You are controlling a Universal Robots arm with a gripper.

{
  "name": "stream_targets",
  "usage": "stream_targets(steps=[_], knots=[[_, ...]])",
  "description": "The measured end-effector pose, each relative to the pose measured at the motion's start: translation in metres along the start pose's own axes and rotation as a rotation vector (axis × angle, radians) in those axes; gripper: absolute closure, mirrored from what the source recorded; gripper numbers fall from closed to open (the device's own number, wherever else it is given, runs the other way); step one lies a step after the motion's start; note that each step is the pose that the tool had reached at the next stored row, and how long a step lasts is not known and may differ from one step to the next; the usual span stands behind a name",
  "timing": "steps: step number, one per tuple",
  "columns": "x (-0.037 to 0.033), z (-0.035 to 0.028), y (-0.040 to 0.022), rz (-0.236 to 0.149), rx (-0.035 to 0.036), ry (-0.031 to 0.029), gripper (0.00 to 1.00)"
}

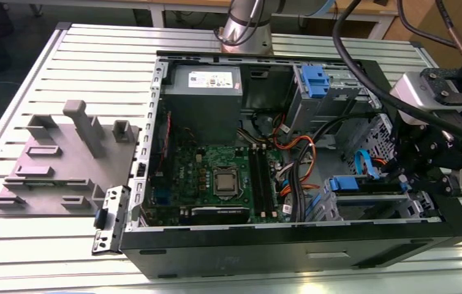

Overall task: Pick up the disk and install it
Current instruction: 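Insert the second disk wire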

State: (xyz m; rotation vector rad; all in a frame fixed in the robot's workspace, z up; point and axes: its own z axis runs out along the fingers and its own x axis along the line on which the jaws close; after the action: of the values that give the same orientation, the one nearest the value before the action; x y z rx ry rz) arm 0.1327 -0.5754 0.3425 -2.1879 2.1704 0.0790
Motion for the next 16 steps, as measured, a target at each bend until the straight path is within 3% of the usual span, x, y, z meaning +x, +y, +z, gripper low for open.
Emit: stream_targets(steps=[9, 16], knots=[[-0.0005, 0.0024, -0.0037, 0.000, -0.0021, 0.0024, 0.76], [-0.0011, 0.0029, -0.0119, 0.000, -0.0109, 0.0037, 0.76]])
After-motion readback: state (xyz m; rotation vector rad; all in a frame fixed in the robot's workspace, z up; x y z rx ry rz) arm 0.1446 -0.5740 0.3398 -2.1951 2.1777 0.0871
